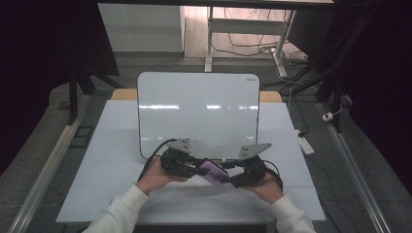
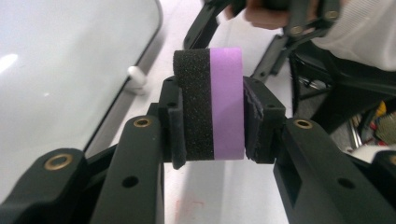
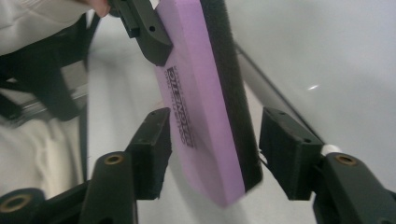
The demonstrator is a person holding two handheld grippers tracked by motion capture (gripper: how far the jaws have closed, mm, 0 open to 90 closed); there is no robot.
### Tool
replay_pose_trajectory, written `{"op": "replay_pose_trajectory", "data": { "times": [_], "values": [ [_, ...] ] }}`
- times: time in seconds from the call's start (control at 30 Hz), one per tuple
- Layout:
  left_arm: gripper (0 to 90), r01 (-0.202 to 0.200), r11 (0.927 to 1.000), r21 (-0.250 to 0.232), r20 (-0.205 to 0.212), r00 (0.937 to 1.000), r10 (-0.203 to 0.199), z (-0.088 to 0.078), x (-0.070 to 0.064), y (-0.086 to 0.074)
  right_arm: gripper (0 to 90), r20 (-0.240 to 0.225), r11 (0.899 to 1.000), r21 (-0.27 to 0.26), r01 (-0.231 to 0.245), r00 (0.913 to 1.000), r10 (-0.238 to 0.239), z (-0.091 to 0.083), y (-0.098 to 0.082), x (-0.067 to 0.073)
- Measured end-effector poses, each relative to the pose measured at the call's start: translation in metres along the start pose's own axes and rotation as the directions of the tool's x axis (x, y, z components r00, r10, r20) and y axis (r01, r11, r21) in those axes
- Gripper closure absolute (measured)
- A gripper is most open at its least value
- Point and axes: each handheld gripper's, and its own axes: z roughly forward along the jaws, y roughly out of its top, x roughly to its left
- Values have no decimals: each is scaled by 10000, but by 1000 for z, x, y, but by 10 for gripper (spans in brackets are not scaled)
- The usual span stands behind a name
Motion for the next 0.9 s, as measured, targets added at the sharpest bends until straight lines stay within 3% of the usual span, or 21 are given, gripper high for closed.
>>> {"op": "replay_pose_trajectory", "data": {
  "times": [0.13, 0.27, 0.37, 0.47, 0.53, 0.6, 0.7, 0.77, 0.83, 0.9],
  "values": [
    [633, -568, 9982, 179, 113, 9983, 566, 1, -4, 1, 546, -578, 9999, 152, 42, 9983, -33, 4, 1, 1],
    [627, -560, 9984, 106, 191, 9983, 558, 0, -4, 0, 589, -773, 9998, 201, 92, 9970, -76, 3, 1, 2],
    [551, -387, 9988, -286, -386, 9986, 376, -2, -4, 0, 632, -739, 9999, -54, 115, 9972, -119, 0, 1, 4],
    [333, 34, 9980, -632, -935, 9956, -93, -7, -5, -1, 644, -259, 9988, -441, 214, 9994, -226, -4, 3, 7],
    [264, 290, 9959, -854, -1312, 9905, -401, -12, -7, -3, 647, 186, 9976, -656, 201, 9996, -189, -8, 5, 9],
    [226, 558, 9940, -943, -1840, 9802, -725, -18, -9, -7, 648, 921, 9959, -870, 231, 9956, -150, -14, 6, 10],
    [207, 913, 9919, -888, -2617, 9587, -1117, -28, -12, -16, 648, 2158, 9905, -1324, 367, 9764, -73, -25, 10, 12],
    [200, 1133, 9894, -912, -3017, 9437, -1358, -36, -15, -24, 648, 3050, 9862, -1580, 495, 9523, 11, -34, 14, 14],
    [199, 1359, 9865, -909, -3295, 9307, -1586, -46, -18, -35, 647, 3621, 9798, -1937, 489, 9318, 251, -45, 19, 13],
    [198, 1603, 9829, -905, -3551, 9169, -1822, -56, -20, -46, 647, 4251, 9760, -2114, 525, 9041, 434, -54, 24, 11]
  ]
}}
